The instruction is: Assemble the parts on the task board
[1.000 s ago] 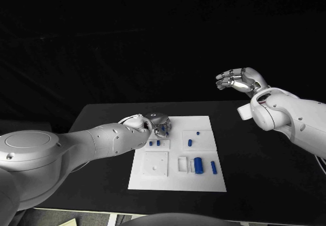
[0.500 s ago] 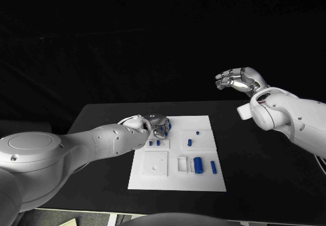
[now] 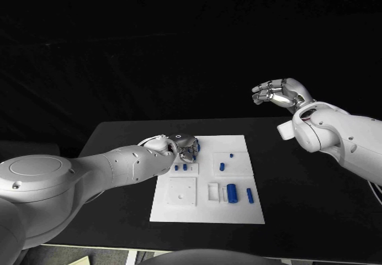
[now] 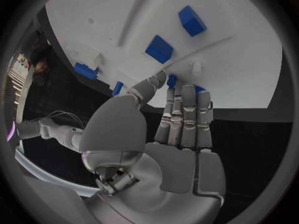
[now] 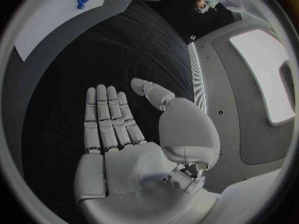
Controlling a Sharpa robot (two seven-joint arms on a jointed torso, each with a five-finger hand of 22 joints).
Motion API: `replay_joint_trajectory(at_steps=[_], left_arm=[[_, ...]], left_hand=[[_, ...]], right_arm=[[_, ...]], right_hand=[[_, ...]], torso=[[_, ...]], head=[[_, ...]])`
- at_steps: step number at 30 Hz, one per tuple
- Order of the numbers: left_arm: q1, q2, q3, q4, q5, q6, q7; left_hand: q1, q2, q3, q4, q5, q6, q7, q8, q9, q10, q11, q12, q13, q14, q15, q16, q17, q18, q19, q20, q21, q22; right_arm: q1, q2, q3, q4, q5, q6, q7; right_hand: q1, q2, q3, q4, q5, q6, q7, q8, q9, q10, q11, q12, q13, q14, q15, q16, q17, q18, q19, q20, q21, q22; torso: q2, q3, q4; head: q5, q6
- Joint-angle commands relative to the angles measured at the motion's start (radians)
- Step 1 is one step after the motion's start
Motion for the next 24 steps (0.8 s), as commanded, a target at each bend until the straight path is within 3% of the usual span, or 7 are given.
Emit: replay_joint_trajectory(at_steps=[1,8,24], left_arm=[[-0.002,0.005,0.000,-0.001,-0.004,0.037,-0.013],[-0.005,0.014,0.000,-0.015,0.012,0.055,-0.026],[-0.012,0.017,-0.003,-0.026,0.016,0.042,-0.032]], left_hand=[[0.000,0.016,-0.002,-0.002,0.005,0.011,-0.003,0.004,-0.001,0.016,-0.004,0.008,-0.001,0.010,-0.004,0.010,0.003,0.011,0.009,-0.051,0.007,0.003],[0.011,0.057,0.012,-0.003,0.034,0.021,-0.006,0.006,-0.002,0.030,-0.009,0.006,-0.006,0.017,-0.009,0.014,0.002,0.012,0.020,-0.057,0.005,0.001],[0.024,0.069,0.019,-0.009,0.038,0.030,-0.009,0.009,-0.004,0.054,-0.018,0.008,-0.009,0.043,-0.019,0.020,-0.001,0.017,0.044,-0.066,0.010,0.002]], right_arm=[[0.000,0.000,0.000,0.002,-0.002,0.013,0.009],[0.000,0.002,0.000,0.001,-0.002,0.014,0.009],[0.000,-0.001,0.000,0.005,-0.002,0.013,0.009]], right_hand=[[0.007,0.006,-0.007,0.001,0.006,-0.008,0.003,-0.002,-0.001,0.004,-0.002,-0.006,-0.001,-0.004,0.003,-0.004,-0.001,0.015,-0.002,0.005,-0.005,0.002],[0.007,0.006,-0.007,0.001,0.006,-0.008,0.003,-0.002,-0.001,0.004,-0.002,-0.006,-0.002,-0.004,0.003,-0.004,-0.001,0.015,-0.002,0.005,-0.005,0.002],[0.007,0.006,-0.007,0.002,0.006,-0.007,0.003,-0.002,-0.001,0.005,-0.002,-0.006,-0.003,-0.004,0.003,-0.004,-0.001,0.015,-0.002,0.005,-0.005,0.002]], torso=[[0.000,0.0001,-0.0004],[0.000,0.0004,-0.0013],[0.000,0.0002,-0.0004]], head=[[0.001,0.000],[0.002,-0.001],[-0.002,-0.003]])
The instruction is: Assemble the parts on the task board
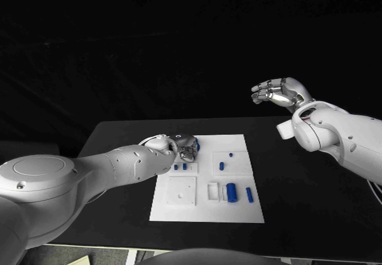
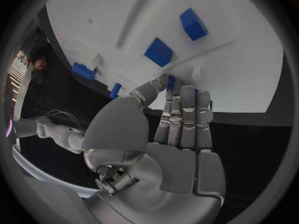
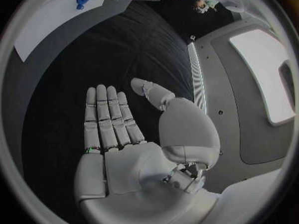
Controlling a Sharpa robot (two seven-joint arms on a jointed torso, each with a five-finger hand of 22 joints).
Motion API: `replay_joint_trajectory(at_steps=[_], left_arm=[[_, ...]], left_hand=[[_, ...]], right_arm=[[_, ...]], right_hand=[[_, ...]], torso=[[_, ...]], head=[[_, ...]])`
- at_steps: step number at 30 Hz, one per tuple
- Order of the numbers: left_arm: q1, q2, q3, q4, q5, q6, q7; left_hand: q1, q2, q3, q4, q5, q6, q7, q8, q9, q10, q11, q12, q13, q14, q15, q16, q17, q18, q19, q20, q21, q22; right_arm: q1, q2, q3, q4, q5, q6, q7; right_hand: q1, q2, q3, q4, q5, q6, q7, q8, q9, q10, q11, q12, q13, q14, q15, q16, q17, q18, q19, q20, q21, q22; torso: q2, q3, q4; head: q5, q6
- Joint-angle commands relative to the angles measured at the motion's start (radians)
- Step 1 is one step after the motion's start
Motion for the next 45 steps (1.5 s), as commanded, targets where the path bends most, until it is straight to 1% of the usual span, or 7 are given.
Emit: replay_joint_trajectory(at_steps=[1,10,23,28,31,38,45], left_arm=[[-0.009,0.000,-0.004,-0.002,0.003,0.011,-0.014],[-0.010,-0.005,-0.003,0.002,0.019,-0.074,0.008],[-0.010,-0.028,-0.001,0.018,0.078,-0.159,0.051],[-0.010,-0.047,0.009,0.042,0.117,-0.185,0.051],[-0.009,-0.061,0.033,0.066,0.151,-0.175,0.037],[-0.008,-0.110,0.063,0.115,0.180,-0.122,0.022],[0.009,-0.173,0.071,0.157,0.209,-0.084,0.034]], left_hand=[[0.007,0.008,0.007,-0.001,0.007,0.008,0.000,0.006,-0.001,0.011,-0.003,0.004,0.001,0.011,0.001,0.002,-0.002,0.017,0.011,-0.060,0.006,0.001],[0.019,0.014,0.021,-0.001,0.010,0.051,-0.015,0.024,0.004,0.059,-0.022,0.013,0.001,0.056,-0.019,0.015,0.000,0.024,0.052,-0.076,0.022,0.006],[0.015,0.009,0.032,0.000,0.009,0.068,-0.021,0.027,0.004,0.078,-0.030,0.011,-0.002,0.084,-0.027,0.027,0.004,0.028,0.076,-0.087,0.035,0.011],[0.013,0.008,0.033,0.000,0.011,0.072,-0.022,0.026,0.003,0.082,-0.032,0.009,-0.003,0.092,-0.029,0.035,0.007,0.030,0.083,-0.090,0.041,0.014],[0.011,0.009,0.034,0.001,0.013,0.074,-0.023,0.026,0.003,0.084,-0.032,0.009,-0.004,0.096,-0.030,0.037,0.008,0.031,0.086,-0.091,0.043,0.015],[0.010,0.009,0.036,0.000,0.015,0.075,-0.023,0.026,0.003,0.086,-0.033,0.008,-0.004,0.099,-0.031,0.040,0.009,0.032,0.088,-0.092,0.045,0.016],[0.010,0.009,0.036,0.000,0.016,0.076,-0.024,0.026,0.003,0.087,-0.033,0.007,-0.005,0.100,-0.031,0.041,0.009,0.032,0.088,-0.093,0.045,0.017]], right_arm=[[0.000,-0.001,0.000,0.002,-0.002,0.012,0.009],[0.000,-0.001,0.000,0.004,-0.002,0.011,0.010],[0.000,-0.005,0.000,0.004,-0.002,0.011,0.011],[0.000,-0.005,0.000,0.003,-0.002,0.012,0.010],[0.000,-0.005,0.000,0.003,-0.002,0.012,0.011],[0.000,-0.010,0.000,0.003,-0.002,0.011,0.010],[0.000,-0.018,0.000,0.007,-0.002,0.011,0.009]], right_hand=[[0.007,0.006,-0.007,0.002,0.006,-0.005,0.001,-0.002,-0.002,0.005,-0.002,-0.006,-0.002,-0.004,0.003,-0.004,-0.002,0.015,-0.002,0.005,-0.005,0.002],[0.007,0.007,-0.007,0.002,0.006,-0.005,0.001,-0.002,-0.002,0.005,-0.002,-0.006,-0.002,-0.004,0.003,-0.004,-0.002,0.016,-0.002,0.006,-0.006,0.002],[0.006,0.007,-0.008,0.002,0.006,-0.005,0.001,-0.002,-0.002,0.005,-0.003,-0.006,-0.003,-0.004,0.003,-0.004,-0.002,0.016,-0.002,0.006,-0.006,0.003],[0.006,0.007,-0.008,0.002,0.006,-0.005,0.001,-0.001,-0.002,0.005,-0.003,-0.005,-0.003,-0.004,0.003,-0.004,-0.002,0.016,-0.002,0.006,-0.006,0.003],[0.006,0.007,-0.008,0.002,0.006,-0.005,0.001,-0.001,-0.002,0.005,-0.003,-0.005,-0.003,-0.004,0.003,-0.004,-0.002,0.016,-0.002,0.006,-0.006,0.003],[0.006,0.007,-0.008,0.002,0.006,-0.005,0.001,-0.001,-0.003,0.005,-0.003,-0.005,-0.004,-0.004,0.003,-0.004,-0.002,0.016,-0.002,0.006,-0.006,0.003],[0.006,0.007,-0.008,0.002,0.006,-0.005,0.001,-0.001,-0.003,0.005,-0.003,-0.005,-0.004,-0.004,0.003,-0.004,-0.002,0.016,-0.002,0.006,-0.007,0.003]], torso=[[0.000,0.0001,0.0003],[-0.001,-0.0006,0.0005],[-0.001,-0.0010,0.0006],[-0.001,-0.0011,0.0005],[-0.002,-0.0009,-0.0001],[-0.002,-0.0005,0.0019],[-0.001,-0.0013,0.0037]], head=[[0.000,0.000],[-0.001,0.000],[-0.002,0.003],[-0.001,0.005],[-0.003,0.008],[-0.007,0.009],[-0.009,0.010]])
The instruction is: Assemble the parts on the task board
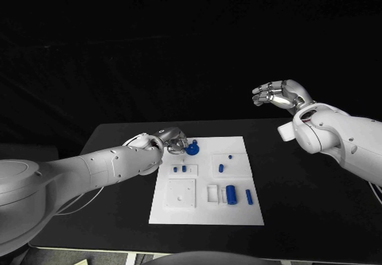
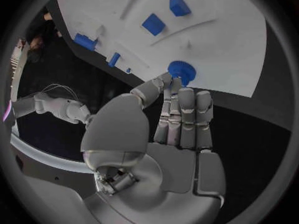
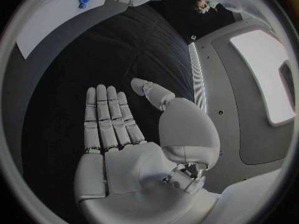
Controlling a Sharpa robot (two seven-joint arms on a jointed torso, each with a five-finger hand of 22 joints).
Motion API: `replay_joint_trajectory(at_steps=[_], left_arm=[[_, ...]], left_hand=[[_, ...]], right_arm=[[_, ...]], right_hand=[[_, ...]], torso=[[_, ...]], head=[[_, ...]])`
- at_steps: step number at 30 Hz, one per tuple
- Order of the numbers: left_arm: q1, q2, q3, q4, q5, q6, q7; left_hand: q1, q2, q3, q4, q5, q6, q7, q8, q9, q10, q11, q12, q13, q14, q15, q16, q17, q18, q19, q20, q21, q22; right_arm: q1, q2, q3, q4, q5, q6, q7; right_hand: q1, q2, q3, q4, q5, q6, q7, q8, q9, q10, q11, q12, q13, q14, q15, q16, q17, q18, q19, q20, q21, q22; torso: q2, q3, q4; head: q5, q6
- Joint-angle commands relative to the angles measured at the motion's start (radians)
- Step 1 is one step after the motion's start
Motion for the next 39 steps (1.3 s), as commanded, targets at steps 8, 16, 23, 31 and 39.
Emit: replay_joint_trajectory(at_steps=[8,16,23,31,39], left_arm=[[0.016,-0.051,0.001,0.019,0.067,0.093,0.025],[0.015,-0.050,0.000,0.009,0.056,0.125,0.023],[0.005,-0.036,-0.001,-0.002,0.041,0.121,0.023],[-0.008,-0.024,-0.001,-0.012,0.034,0.113,0.023],[-0.014,-0.015,-0.001,-0.028,0.029,0.113,0.021]], left_hand=[[-0.005,0.002,0.007,0.001,0.005,0.010,0.000,0.003,0.002,0.009,0.001,-0.001,0.001,0.008,-0.001,0.005,0.001,0.016,0.005,-0.075,0.006,0.001],[-0.005,0.004,0.008,0.001,0.005,0.011,0.000,0.003,0.002,0.010,0.001,-0.001,0.001,0.008,-0.001,0.005,0.001,0.016,0.005,-0.075,0.006,0.002],[-0.005,0.005,0.008,0.001,0.005,0.011,0.000,0.003,0.002,0.010,0.001,-0.001,0.001,0.008,-0.001,0.005,0.001,0.016,0.005,-0.075,0.006,0.002],[-0.005,0.006,0.009,0.001,0.005,0.011,0.000,0.003,0.001,0.011,0.001,-0.001,0.001,0.008,-0.001,0.006,0.001,0.016,0.005,-0.075,0.007,0.002],[-0.005,0.006,0.009,0.000,0.006,0.012,0.000,0.003,0.002,0.012,0.000,-0.001,0.001,0.009,-0.001,0.006,0.002,0.016,0.005,-0.076,0.007,0.003]], right_arm=[[0.000,-0.005,0.000,0.005,-0.002,0.010,0.008],[0.000,-0.006,0.000,0.005,-0.002,0.010,0.008],[0.000,-0.005,0.000,0.006,-0.002,0.010,0.008],[0.000,-0.004,0.000,0.005,-0.002,0.011,0.008],[0.000,-0.003,0.000,0.006,-0.002,0.011,0.008]], right_hand=[[0.007,0.007,-0.005,-0.002,0.006,-0.005,0.001,-0.001,-0.001,0.005,-0.003,-0.005,-0.002,-0.004,0.003,-0.004,-0.002,0.017,-0.002,0.006,-0.007,0.001],[0.007,0.007,-0.004,-0.002,0.006,-0.005,0.001,-0.001,-0.001,0.005,-0.003,-0.005,-0.002,-0.004,0.003,-0.004,-0.002,0.017,-0.002,0.006,-0.007,0.001],[0.008,0.007,-0.004,-0.002,0.006,-0.005,0.001,-0.001,-0.002,0.005,-0.003,-0.005,-0.002,-0.004,0.003,-0.004,-0.002,0.017,-0.002,0.006,-0.007,0.002],[0.008,0.007,-0.004,-0.002,0.006,-0.005,0.001,-0.001,-0.002,0.005,-0.003,-0.005,-0.002,-0.004,0.003,-0.004,-0.002,0.017,-0.002,0.006,-0.007,0.002],[0.008,0.007,-0.004,-0.002,0.005,-0.005,0.001,-0.001,-0.002,0.005,-0.003,-0.005,-0.003,-0.004,0.003,-0.004,-0.002,0.017,-0.002,0.006,-0.008,0.002]], torso=[[0.000,-0.0006,0.0005],[0.001,-0.0011,0.0000],[0.001,-0.0013,0.0001],[0.001,0.0001,-0.0018],[0.001,0.0004,-0.0009]], head=[[0.002,0.000],[0.005,-0.004],[0.007,-0.006],[0.008,-0.008],[0.008,-0.007]])
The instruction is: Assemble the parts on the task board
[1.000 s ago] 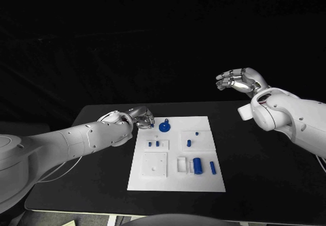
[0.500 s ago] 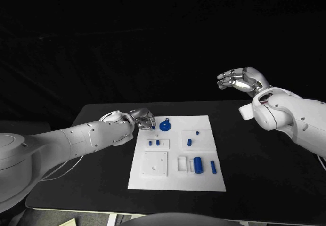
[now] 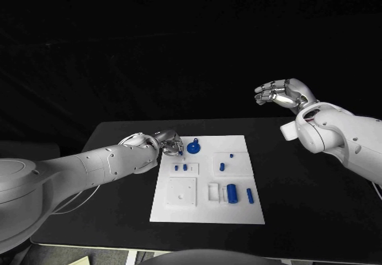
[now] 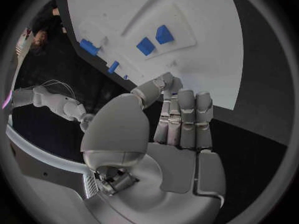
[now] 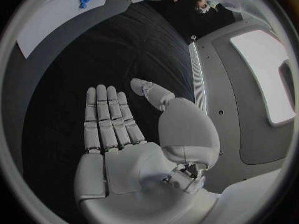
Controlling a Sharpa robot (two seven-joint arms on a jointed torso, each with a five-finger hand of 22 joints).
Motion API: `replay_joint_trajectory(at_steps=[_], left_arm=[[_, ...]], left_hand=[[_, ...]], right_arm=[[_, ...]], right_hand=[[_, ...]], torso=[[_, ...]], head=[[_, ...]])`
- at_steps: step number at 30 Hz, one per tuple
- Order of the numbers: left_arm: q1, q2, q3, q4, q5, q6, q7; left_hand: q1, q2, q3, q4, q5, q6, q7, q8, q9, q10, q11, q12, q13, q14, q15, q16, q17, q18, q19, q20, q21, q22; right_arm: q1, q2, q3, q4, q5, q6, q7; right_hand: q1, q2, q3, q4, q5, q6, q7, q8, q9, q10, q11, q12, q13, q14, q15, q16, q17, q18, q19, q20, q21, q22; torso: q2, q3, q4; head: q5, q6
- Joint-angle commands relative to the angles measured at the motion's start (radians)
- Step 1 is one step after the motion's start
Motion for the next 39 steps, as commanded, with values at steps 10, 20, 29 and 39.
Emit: replay_joint_trajectory(at_steps=[10,20,29,39], left_arm=[[-0.013,0.010,-0.001,-0.001,-0.001,0.007,0.010],[-0.016,0.011,-0.002,-0.007,-0.004,0.013,0.010],[-0.023,0.023,-0.003,-0.022,-0.016,0.014,0.006],[-0.035,0.034,-0.004,-0.032,-0.017,0.022,0.007]], left_hand=[[-0.006,0.010,0.004,0.000,0.006,0.009,0.002,0.003,0.002,0.006,0.001,-0.001,0.000,0.006,-0.005,0.007,0.001,0.016,0.005,-0.076,0.004,0.002],[-0.007,0.010,0.004,0.000,0.007,0.009,0.002,0.003,0.002,0.007,0.000,-0.002,0.000,0.006,-0.005,0.007,0.001,0.016,0.005,-0.076,0.005,0.002],[-0.007,0.010,0.004,-0.001,0.008,0.008,0.002,0.002,0.002,0.007,0.000,-0.002,-0.001,0.006,-0.005,0.008,0.002,0.016,0.005,-0.077,0.006,0.003],[-0.007,0.011,0.004,-0.001,0.008,0.008,0.002,0.002,0.002,0.007,0.000,-0.003,-0.001,0.006,-0.005,0.008,0.002,0.017,0.005,-0.077,0.007,0.004]], right_arm=[[0.000,0.001,0.000,0.001,-0.002,0.011,0.009],[0.000,0.000,0.000,0.002,-0.002,0.011,0.009],[0.000,0.002,0.000,0.002,-0.002,0.012,0.009],[0.000,0.002,0.000,0.002,-0.002,0.011,0.009]], right_hand=[[0.003,0.003,-0.005,-0.001,0.005,-0.005,0.001,-0.001,-0.002,0.005,-0.003,-0.005,-0.002,-0.004,0.003,-0.004,-0.001,0.017,-0.002,0.007,-0.004,0.002],[0.003,0.003,-0.005,-0.001,0.005,-0.005,0.001,-0.001,-0.002,0.005,-0.003,-0.005,-0.002,-0.004,0.003,-0.004,-0.002,0.017,-0.002,0.007,-0.005,0.002],[0.003,0.003,-0.005,-0.001,0.006,-0.005,0.001,0.000,-0.002,0.005,-0.003,-0.005,-0.002,-0.004,0.003,-0.004,-0.002,0.017,-0.002,0.007,-0.005,0.003],[0.003,0.003,-0.005,-0.001,0.006,-0.005,0.001,0.000,-0.002,0.005,-0.003,-0.005,-0.003,-0.004,0.003,-0.004,-0.002,0.018,-0.002,0.007,-0.005,0.003]], torso=[[0.000,0.0002,0.0002],[0.000,-0.0001,0.0007],[0.000,-0.0002,-0.0011],[0.000,-0.0003,0.0007]], head=[[0.000,-0.002],[0.002,-0.004],[0.004,-0.005],[0.003,-0.008]])
